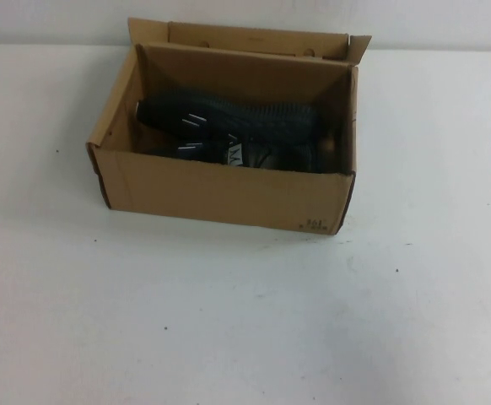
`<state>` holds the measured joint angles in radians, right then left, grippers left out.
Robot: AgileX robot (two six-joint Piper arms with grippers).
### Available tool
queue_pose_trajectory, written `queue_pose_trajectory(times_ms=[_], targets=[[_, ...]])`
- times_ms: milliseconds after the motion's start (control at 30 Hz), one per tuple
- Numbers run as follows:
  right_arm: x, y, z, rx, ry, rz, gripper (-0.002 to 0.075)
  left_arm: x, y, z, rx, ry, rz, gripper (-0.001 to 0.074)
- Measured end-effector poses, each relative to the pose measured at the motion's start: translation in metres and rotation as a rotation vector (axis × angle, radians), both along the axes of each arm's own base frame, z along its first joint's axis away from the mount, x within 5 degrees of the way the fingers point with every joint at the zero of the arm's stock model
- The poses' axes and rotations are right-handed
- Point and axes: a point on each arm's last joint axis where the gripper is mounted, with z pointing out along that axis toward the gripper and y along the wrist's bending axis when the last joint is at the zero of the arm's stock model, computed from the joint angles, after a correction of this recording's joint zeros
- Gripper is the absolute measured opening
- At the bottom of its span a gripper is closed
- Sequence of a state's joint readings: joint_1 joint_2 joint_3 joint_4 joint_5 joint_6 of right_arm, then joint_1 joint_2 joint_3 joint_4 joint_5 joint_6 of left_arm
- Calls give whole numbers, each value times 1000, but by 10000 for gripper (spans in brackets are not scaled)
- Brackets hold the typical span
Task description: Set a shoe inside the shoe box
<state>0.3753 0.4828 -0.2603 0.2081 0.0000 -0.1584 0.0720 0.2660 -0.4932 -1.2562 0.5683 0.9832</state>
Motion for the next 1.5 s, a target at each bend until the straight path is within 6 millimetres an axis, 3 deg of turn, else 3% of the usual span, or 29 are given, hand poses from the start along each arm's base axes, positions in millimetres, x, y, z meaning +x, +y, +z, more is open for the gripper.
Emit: queue_pose_trajectory(times_ms=[133, 600, 800, 933, 1100, 1167, 1500], targets=[[0, 0, 1, -1, -10, -2, -15, 0, 1, 4, -85, -11, 5, -1], [0, 0, 1, 1, -14, -3, -17, 0, 1, 4, -101, -13, -14, -1], [0, 0, 1, 1, -14, -3, -17, -9, 5, -4, 52, -71, 61, -1], [0, 0, 1, 1, -14, -3, -17, -16, 10, -29, 177, -42, 138, -1], [0, 0, 1, 1, -14, -3, -17, -7, 32, -77, 155, 194, 360, -1], [0, 0, 1, 1, -14, -3, -17, -5, 39, -94, 165, 203, 435, -1], [0, 0, 1, 1, -14, -3, -17, 2, 40, -162, 279, 305, 384, -1]])
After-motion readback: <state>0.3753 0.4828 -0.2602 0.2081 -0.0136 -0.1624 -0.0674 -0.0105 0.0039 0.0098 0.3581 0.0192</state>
